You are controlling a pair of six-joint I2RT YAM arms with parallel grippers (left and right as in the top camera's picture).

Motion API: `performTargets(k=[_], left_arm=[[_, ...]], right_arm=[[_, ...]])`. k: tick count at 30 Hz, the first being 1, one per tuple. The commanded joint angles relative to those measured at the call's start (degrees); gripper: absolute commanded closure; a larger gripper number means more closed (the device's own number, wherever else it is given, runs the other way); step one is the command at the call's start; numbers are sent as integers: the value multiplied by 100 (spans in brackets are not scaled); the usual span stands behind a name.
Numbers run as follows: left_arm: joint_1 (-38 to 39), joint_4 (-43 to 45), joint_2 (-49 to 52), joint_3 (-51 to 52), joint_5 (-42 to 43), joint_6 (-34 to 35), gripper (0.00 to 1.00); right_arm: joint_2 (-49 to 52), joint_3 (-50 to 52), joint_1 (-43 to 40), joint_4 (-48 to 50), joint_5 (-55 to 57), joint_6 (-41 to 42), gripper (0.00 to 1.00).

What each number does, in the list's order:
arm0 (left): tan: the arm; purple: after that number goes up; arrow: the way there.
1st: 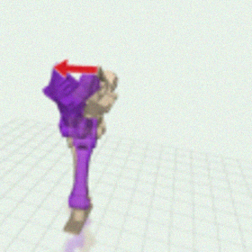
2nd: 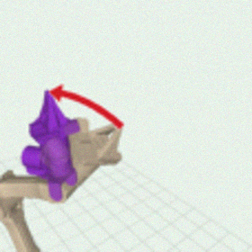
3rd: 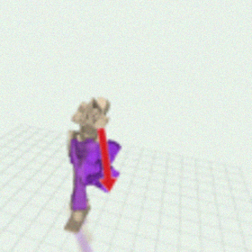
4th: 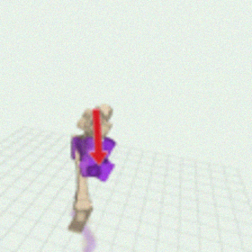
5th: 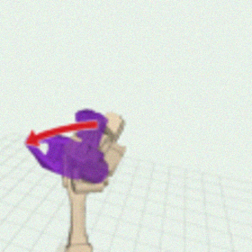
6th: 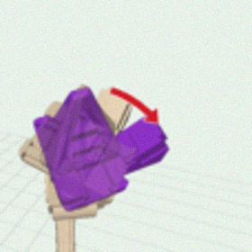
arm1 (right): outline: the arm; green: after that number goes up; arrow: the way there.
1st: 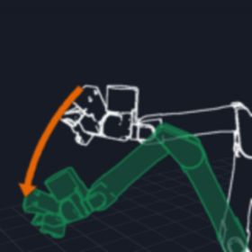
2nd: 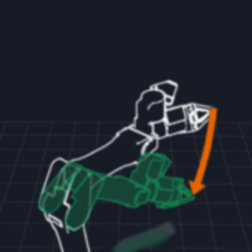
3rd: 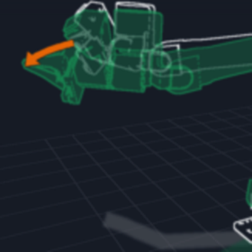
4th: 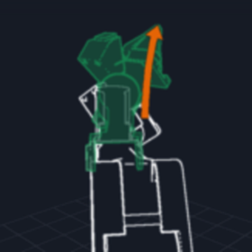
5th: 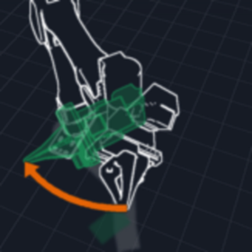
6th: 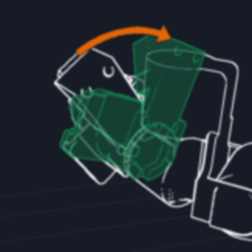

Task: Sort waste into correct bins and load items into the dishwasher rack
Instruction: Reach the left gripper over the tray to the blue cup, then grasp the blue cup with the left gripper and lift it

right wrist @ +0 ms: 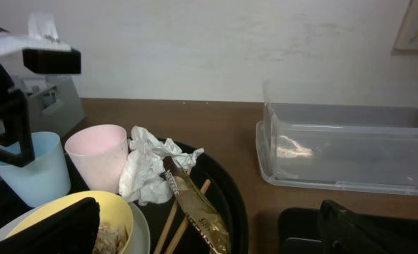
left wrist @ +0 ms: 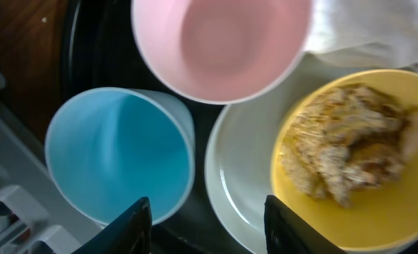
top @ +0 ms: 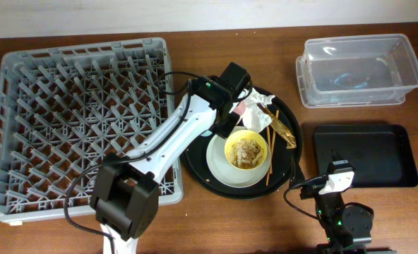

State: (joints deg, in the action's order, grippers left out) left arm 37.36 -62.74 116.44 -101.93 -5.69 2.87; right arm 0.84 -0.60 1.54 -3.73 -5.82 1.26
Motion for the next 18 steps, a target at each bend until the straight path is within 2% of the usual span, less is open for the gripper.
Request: performTargets(k=[1, 8, 18], left_arm=[[-42, 11, 227, -107, -269, 55, 53], [-37, 9, 407, -107, -118, 55, 55], [-42, 7, 549, -107, -122, 57, 71]], right_arm=[[-48, 28, 28, -37, 48, 2, 1], [-48, 28, 28, -39, 48, 2, 1], [-48, 28, 28, -37, 48, 2, 1]])
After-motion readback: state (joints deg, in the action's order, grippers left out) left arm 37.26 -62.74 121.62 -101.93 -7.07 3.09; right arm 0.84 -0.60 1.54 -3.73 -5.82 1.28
